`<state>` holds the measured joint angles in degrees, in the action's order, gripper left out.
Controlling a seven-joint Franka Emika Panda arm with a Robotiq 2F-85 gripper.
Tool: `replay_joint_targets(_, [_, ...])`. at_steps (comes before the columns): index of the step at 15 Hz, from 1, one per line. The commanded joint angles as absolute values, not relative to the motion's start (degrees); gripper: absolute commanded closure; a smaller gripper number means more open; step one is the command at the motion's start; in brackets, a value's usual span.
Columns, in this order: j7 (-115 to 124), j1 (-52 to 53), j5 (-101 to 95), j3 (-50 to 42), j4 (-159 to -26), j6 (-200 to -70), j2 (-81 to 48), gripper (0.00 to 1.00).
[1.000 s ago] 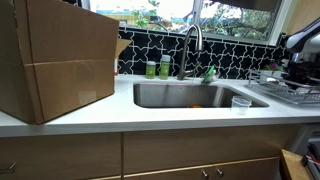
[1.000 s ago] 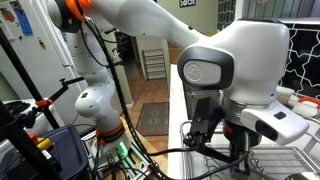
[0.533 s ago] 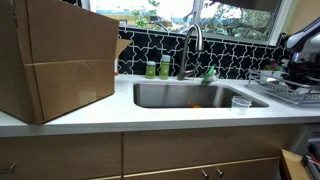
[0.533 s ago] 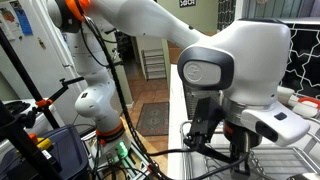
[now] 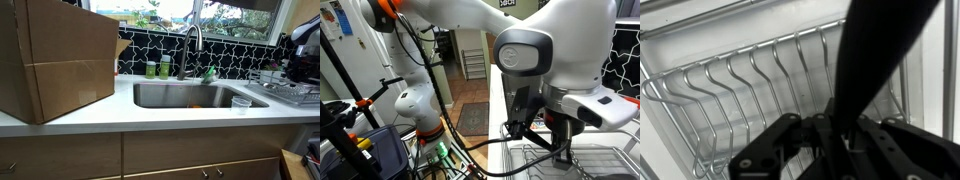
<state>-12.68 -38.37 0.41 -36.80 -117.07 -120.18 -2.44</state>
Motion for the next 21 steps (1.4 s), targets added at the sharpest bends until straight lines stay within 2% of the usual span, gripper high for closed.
replay_joint_targets(1, [-14.25,-38.48,1.06,-36.60,-116.97,-117.83,1.05,0.98])
replay_joint_targets(21, [2.23,-37.90,5.33,-36.54,-115.18,-116.19,10.31,0.98])
